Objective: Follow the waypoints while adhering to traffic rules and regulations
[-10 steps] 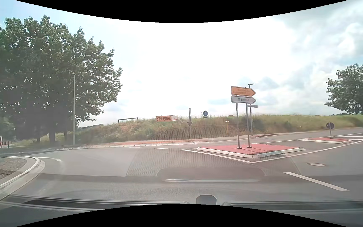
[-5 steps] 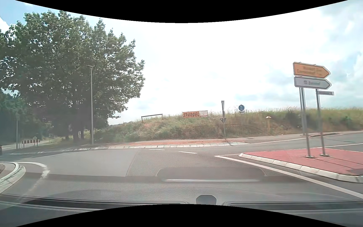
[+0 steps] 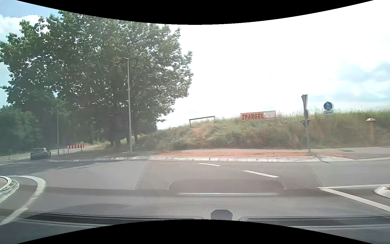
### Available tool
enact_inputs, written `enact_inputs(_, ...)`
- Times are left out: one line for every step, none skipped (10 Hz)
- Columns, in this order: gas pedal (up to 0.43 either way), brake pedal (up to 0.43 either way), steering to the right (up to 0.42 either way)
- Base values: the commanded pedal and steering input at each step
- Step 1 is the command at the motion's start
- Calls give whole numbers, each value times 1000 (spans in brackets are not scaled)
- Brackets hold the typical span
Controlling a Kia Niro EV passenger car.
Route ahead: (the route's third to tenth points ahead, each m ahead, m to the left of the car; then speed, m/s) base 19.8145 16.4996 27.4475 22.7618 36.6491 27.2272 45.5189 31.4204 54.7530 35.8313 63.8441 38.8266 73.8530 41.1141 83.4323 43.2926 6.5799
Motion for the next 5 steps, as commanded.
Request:
enact_inputs(79, 0, -303)
enact_inputs(79, 0, -306)
enact_inputs(79, 0, -314)
enact_inputs(79, 0, -318)
enact_inputs(79, 0, -323)
